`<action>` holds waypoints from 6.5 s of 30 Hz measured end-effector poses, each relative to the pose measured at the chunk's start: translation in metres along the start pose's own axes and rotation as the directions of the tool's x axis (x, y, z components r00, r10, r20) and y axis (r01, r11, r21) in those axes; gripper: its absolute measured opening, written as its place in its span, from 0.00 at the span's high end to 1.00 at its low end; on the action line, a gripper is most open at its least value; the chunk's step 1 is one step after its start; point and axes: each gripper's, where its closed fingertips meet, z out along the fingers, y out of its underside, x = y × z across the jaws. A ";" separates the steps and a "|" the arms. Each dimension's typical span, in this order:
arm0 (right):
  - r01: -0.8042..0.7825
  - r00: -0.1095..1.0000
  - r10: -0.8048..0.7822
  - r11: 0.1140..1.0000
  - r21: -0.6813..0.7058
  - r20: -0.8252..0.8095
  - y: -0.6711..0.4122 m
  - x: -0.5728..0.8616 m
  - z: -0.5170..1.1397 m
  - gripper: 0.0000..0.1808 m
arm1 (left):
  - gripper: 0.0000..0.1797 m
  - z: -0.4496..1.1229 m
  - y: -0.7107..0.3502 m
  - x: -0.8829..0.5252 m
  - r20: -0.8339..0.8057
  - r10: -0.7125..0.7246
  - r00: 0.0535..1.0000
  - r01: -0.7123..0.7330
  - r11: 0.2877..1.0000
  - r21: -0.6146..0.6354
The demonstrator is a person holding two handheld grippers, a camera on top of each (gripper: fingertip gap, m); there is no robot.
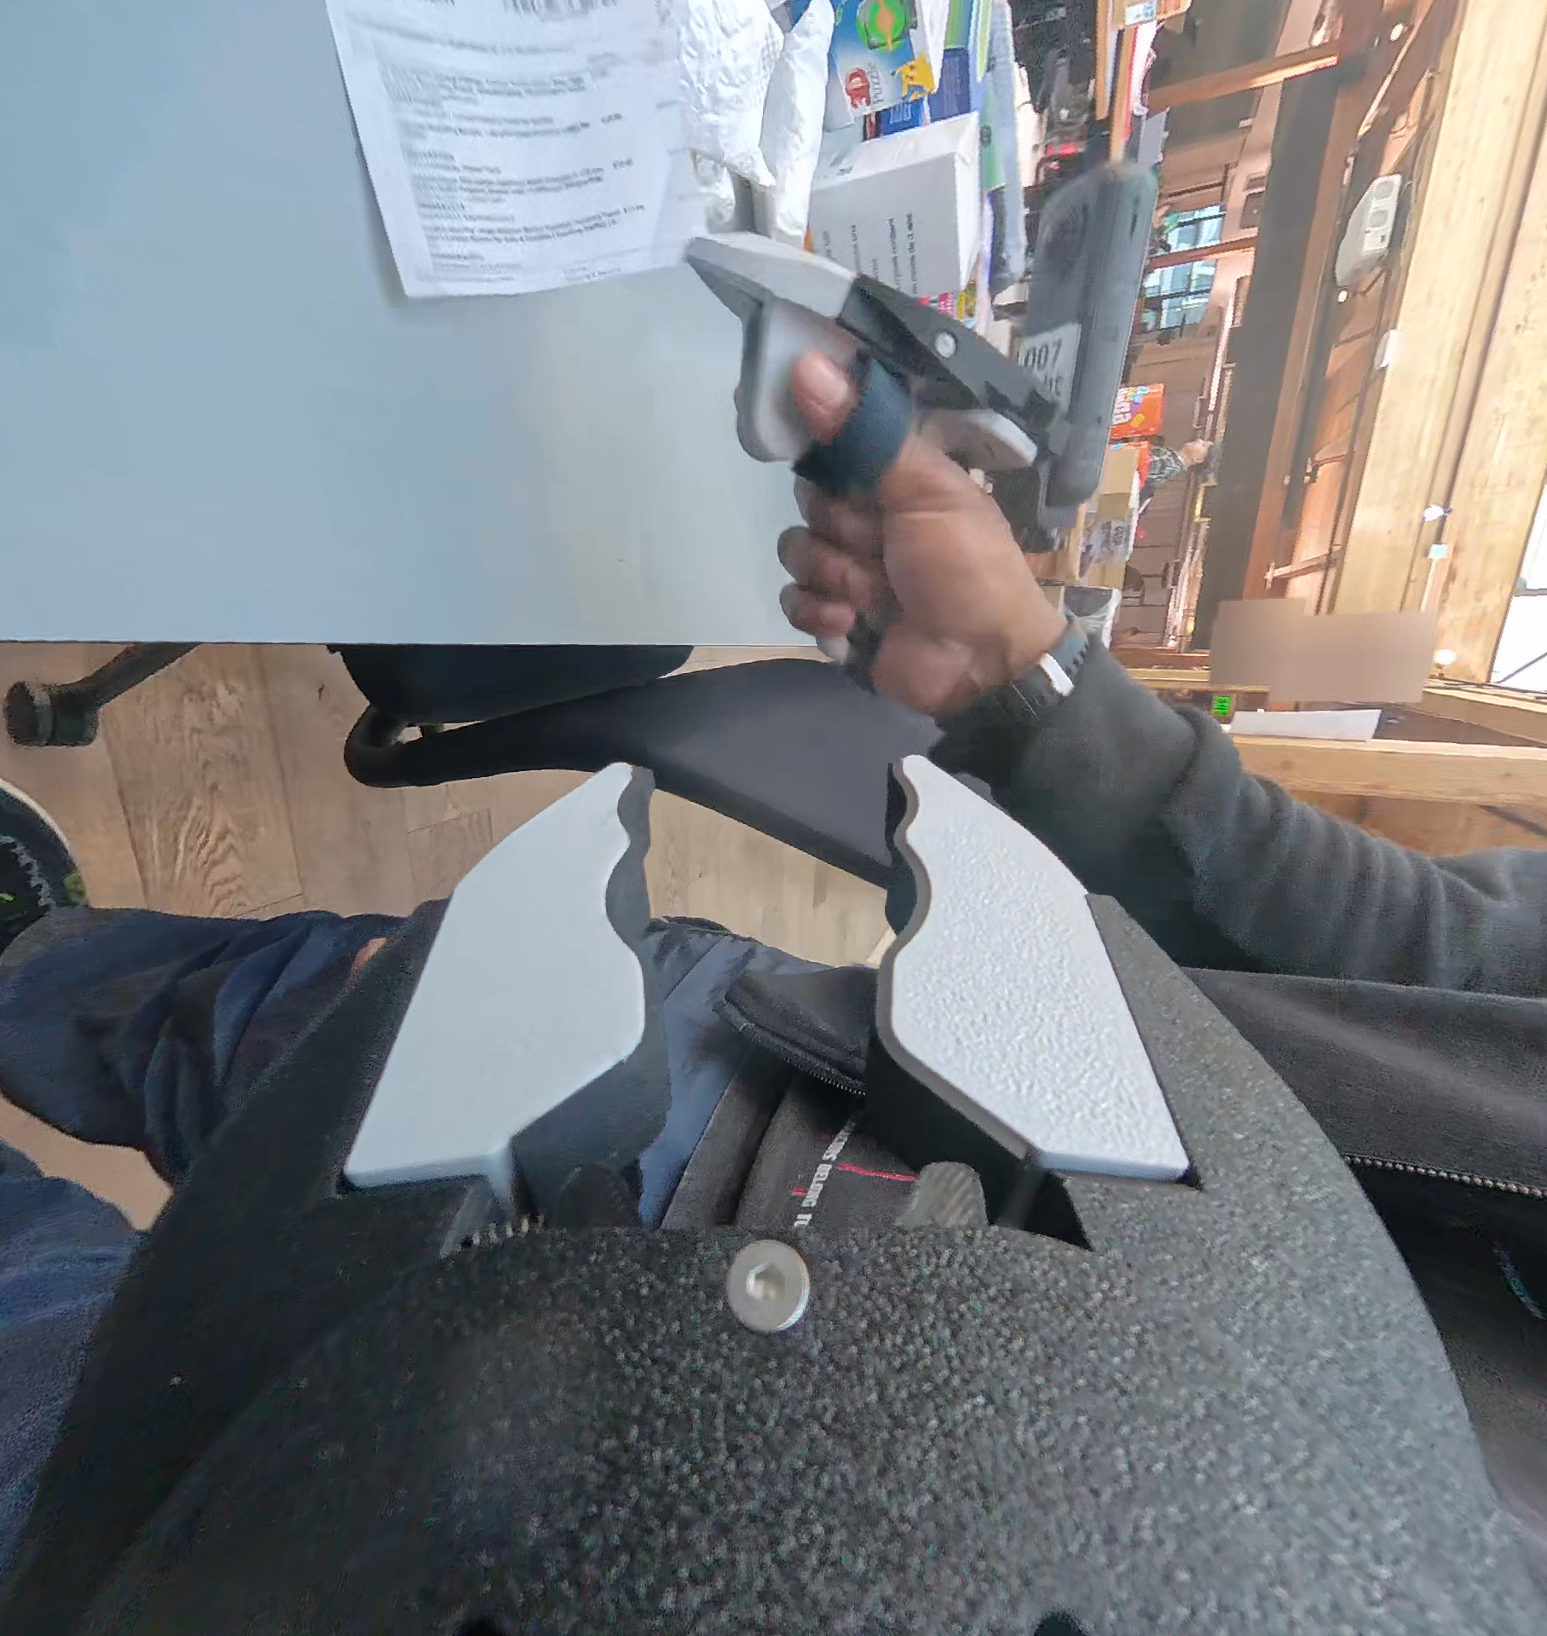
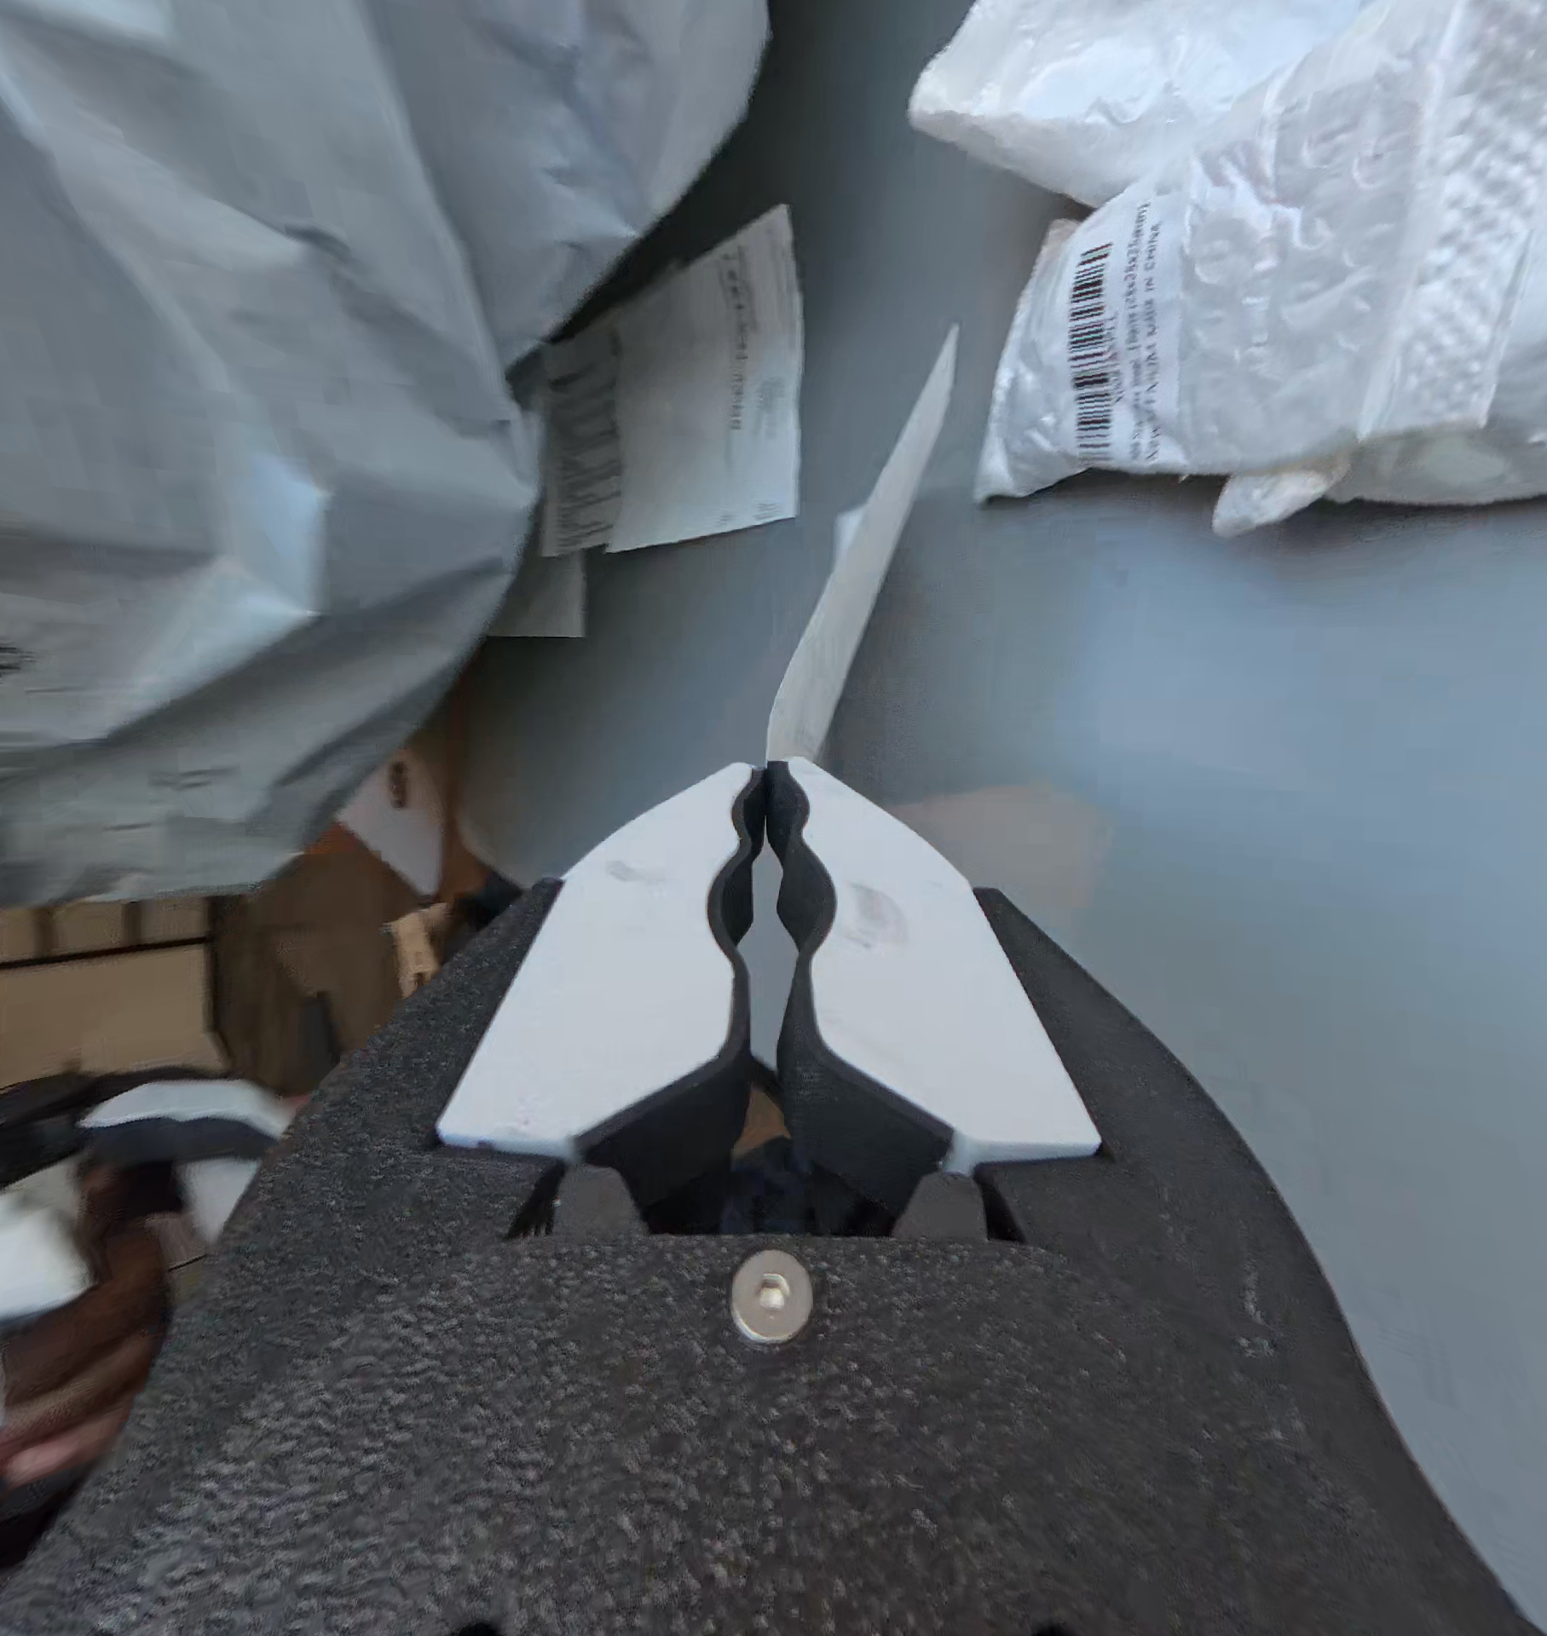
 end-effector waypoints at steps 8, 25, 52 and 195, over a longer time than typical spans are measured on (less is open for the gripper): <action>-0.239 0.788 0.149 0.968 0.075 0.597 0.006 -0.104 -0.121 1.00 | 0.60 0.046 -0.007 0.038 -0.303 -0.131 0.944 0.151 0.988 0.043; -0.301 0.481 0.193 0.952 -0.046 0.855 0.024 -0.148 -0.156 1.00 | 0.59 0.057 -0.021 0.073 -0.602 -0.314 0.734 0.418 0.908 0.036; 0.003 0.892 0.031 0.997 -0.074 0.451 0.059 -0.063 -0.111 0.79 | 1.00 0.021 -0.052 0.067 -0.516 -0.119 0.848 0.321 0.890 0.322; 0.941 -0.020 -0.530 0.277 -0.195 -0.848 0.149 -0.040 -0.592 1.00 | 1.00 0.128 0.164 0.374 -0.750 -0.104 0.654 -0.122 0.963 -0.240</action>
